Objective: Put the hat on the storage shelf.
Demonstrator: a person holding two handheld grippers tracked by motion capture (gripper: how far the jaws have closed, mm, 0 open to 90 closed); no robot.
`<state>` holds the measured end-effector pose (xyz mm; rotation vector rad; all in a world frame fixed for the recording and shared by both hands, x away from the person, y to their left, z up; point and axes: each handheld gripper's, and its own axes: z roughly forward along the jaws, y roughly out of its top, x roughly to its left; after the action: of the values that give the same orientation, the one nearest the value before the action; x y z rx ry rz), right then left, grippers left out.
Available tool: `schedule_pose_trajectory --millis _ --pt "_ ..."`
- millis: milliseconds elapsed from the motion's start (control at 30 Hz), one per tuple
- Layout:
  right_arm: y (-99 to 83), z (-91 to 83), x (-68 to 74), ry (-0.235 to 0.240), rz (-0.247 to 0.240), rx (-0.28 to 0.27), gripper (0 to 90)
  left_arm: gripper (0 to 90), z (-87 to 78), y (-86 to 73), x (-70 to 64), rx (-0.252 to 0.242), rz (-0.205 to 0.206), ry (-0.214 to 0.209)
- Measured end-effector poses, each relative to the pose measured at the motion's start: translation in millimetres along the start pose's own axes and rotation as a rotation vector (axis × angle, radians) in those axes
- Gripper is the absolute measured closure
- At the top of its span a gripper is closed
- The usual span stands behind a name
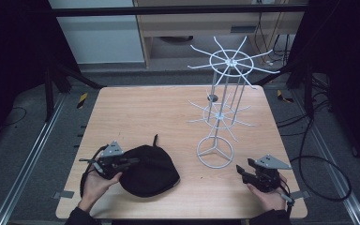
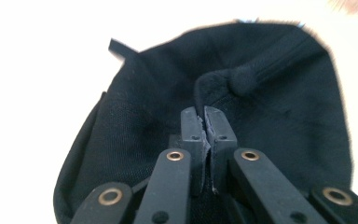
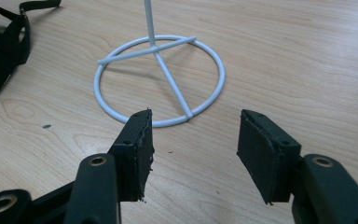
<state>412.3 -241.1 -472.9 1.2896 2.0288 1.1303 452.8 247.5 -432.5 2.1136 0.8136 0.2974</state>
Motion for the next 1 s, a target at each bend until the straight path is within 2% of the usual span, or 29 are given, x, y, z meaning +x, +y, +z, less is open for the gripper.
schedule_pose_trajectory --millis 167,333,567,700,733,767,1000 --pt "-0.2 0.0 -0.5 -0.005 -0.003 0.0 45.3 87.5 -18.8 5.8 -6.4 -0.117 -0.002 0.008" --pt "-0.2 -0.5 -1.1 -0.008 -0.001 -0.002 45.4 87.6 -28.7 8.4 -11.5 -0.198 -0.011 0.03" --pt "-0.6 -0.8 -2.2 -0.013 0.001 -0.004 45.4 87.6 -45.6 13.3 -15.3 -0.327 -0.059 0.056" --pt "-0.4 -1.5 -1.5 -0.011 0.009 -0.005 45.4 87.6 -56.4 17.2 -15.1 -0.395 -0.108 0.044" --pt "-0.6 -1.0 -2.0 -0.015 0.001 -0.007 45.4 87.6 -56.4 17.2 -15.1 -0.395 -0.108 0.044" --pt "-0.7 -0.9 -2.0 -0.016 0.001 -0.007 45.4 87.6 -62.5 20.9 -16.4 -0.428 -0.114 0.058" --pt "-0.9 -1.4 -1.9 -0.018 0.006 -0.008 45.2 87.6 -82.0 35.8 -22.6 -0.526 -0.114 0.071"
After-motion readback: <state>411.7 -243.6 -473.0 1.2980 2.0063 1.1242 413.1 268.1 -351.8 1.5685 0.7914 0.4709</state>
